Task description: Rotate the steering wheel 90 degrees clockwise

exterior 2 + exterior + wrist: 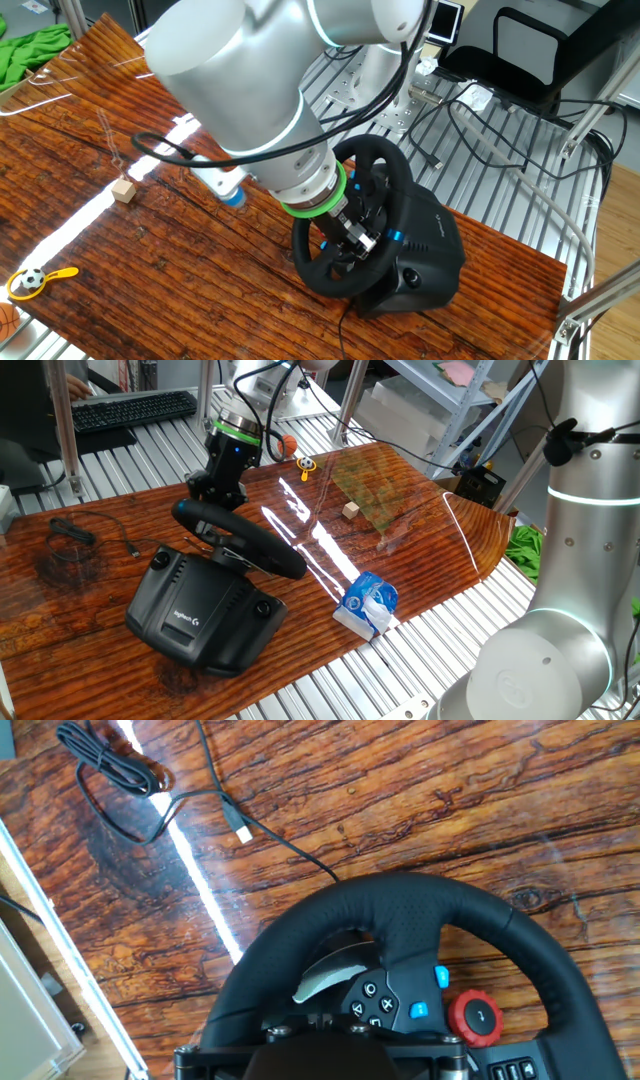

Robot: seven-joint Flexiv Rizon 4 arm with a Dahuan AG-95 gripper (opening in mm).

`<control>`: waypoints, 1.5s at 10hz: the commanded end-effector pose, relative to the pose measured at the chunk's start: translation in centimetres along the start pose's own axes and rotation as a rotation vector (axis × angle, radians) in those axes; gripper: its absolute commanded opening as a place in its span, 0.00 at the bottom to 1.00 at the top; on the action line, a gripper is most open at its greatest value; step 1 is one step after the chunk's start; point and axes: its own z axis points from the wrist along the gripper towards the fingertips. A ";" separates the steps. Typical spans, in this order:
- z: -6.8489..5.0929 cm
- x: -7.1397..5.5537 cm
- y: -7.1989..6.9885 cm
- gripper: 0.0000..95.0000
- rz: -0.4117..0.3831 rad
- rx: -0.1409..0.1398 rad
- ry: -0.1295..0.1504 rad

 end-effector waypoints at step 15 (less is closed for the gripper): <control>-2.7 3.1 1.3 0.00 0.062 -0.196 0.143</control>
